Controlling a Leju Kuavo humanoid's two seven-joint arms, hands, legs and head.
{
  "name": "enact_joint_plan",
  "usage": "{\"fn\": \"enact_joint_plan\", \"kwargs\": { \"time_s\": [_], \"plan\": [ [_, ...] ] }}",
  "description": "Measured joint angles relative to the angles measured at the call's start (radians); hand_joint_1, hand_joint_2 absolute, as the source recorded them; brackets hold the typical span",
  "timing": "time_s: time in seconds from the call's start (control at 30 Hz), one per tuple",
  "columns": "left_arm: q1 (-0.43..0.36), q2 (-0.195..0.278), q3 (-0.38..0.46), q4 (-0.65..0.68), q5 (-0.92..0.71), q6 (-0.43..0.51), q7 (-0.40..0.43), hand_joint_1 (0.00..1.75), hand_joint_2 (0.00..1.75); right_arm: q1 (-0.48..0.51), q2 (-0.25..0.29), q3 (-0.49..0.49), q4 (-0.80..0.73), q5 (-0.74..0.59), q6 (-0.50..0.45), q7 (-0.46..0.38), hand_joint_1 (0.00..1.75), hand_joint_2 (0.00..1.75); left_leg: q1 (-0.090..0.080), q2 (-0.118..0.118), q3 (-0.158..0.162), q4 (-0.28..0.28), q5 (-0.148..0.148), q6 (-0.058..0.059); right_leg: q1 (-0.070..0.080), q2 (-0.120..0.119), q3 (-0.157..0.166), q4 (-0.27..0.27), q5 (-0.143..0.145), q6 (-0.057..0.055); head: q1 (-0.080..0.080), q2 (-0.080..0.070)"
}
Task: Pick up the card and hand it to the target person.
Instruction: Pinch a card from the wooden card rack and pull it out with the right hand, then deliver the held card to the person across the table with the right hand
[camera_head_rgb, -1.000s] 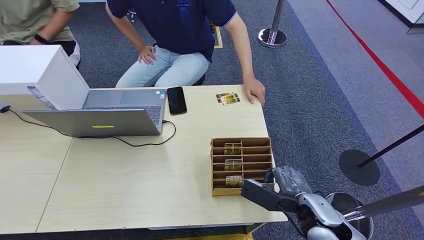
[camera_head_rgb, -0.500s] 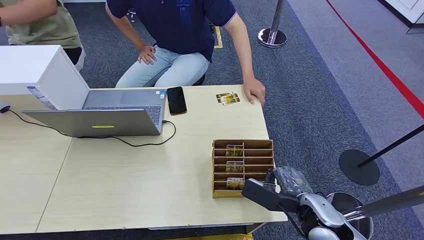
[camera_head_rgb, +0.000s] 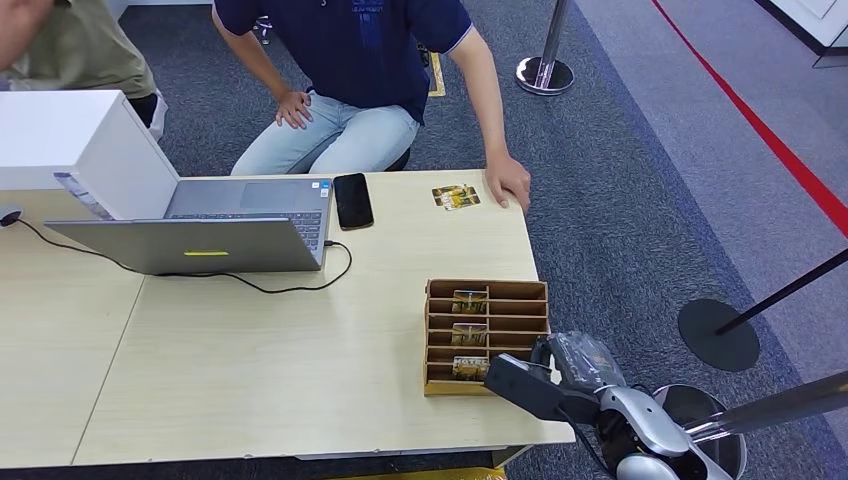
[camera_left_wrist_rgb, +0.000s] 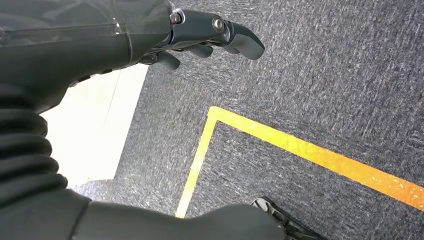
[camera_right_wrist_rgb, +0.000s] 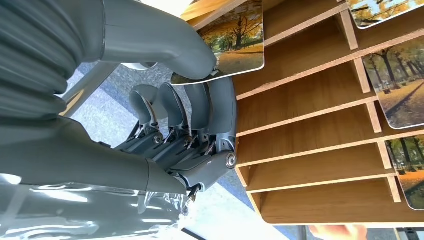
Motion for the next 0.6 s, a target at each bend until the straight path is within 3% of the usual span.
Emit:
{"fn": "enact_joint_plan", "kwargs": {
  "time_s": [0.27,0.6],
  "plan": [
    [0.000,-0.001,0.000,0.000,0.000,-0.002,-0.002,0.00,1.75,-0.038,-0.001,0.024,-0.013,-0.012,-0.089,-0.001,1.33,1.75,0.000,0.000,0.000,0.000,0.000,0.000,0.000,0.000,0.000,0.000,0.000,0.000,0.000,0.000],
    [0.000,-0.001,0.000,0.000,-0.019,-0.012,-0.002,0.00,1.75,-0.159,-0.017,0.105,-0.093,0.075,-0.334,-0.047,1.33,1.75,0.000,0.000,0.000,0.000,0.000,0.000,0.000,0.000,0.000,0.000,0.000,0.000,0.000,0.000]
  ]
}}
